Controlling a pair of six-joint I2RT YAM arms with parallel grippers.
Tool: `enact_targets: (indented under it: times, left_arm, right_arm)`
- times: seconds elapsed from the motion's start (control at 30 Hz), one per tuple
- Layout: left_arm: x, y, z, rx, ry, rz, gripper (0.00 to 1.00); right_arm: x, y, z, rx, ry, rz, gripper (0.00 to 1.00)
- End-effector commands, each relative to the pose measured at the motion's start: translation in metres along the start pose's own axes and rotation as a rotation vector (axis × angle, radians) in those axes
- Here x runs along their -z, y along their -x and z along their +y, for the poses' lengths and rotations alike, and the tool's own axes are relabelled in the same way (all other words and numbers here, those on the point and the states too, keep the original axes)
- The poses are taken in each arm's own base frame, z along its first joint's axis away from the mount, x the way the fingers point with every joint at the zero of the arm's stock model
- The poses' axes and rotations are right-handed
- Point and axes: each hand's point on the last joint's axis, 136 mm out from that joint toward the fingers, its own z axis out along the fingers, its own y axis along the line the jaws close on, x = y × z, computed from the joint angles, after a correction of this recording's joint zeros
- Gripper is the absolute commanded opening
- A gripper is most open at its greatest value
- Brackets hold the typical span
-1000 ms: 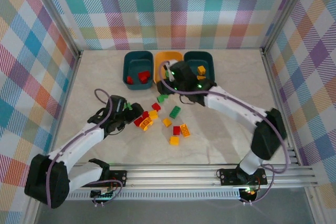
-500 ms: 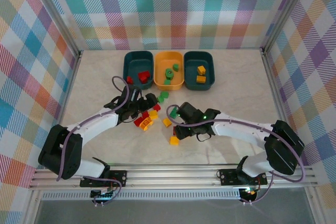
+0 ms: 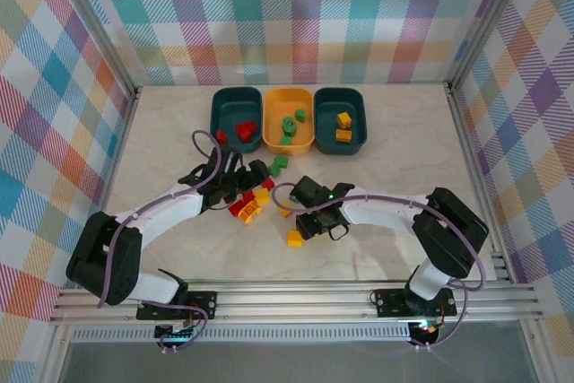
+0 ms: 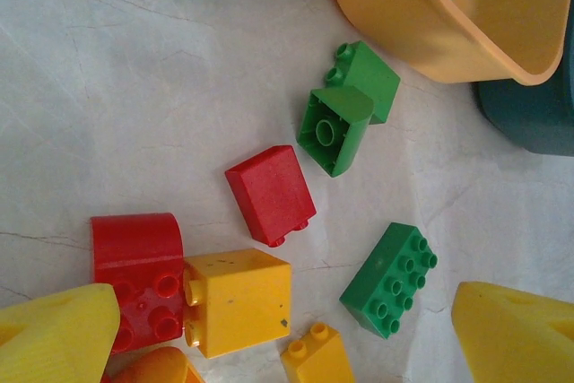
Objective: Sort the legos into containers by color
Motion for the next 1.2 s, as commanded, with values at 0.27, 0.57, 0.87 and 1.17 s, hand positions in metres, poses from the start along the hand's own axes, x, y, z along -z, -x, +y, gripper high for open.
enact_targets:
  times: [0.27, 0.57, 0.87, 1.17]
  left_arm:
    - [0.007, 0.006, -0.011, -0.032, -0.015, -0.026, 0.95]
    - [0.01, 0.011, -0.013, -0.035, 0.001, -0.037, 0.96]
    - [0.026, 0.023, -0.019, -0.031, 0.007, -0.07, 1.0]
    - [0.038, 0.024, 0.027, 0.047, 0.144, -0.099, 1.0]
  right_arm:
    - [-0.013, -0.011, -0.013, -0.005, -0.039, 0.062, 0.43]
    - [0.051, 0.041, -0.033, -0.068, -0.056, -0.185, 0.29]
    - [0.094, 0.1, -0.073, -0.178, -0.031, -0.367, 0.29]
    - [0.102, 0.166, -0.127, -0.33, 0.064, -0.449, 0.29]
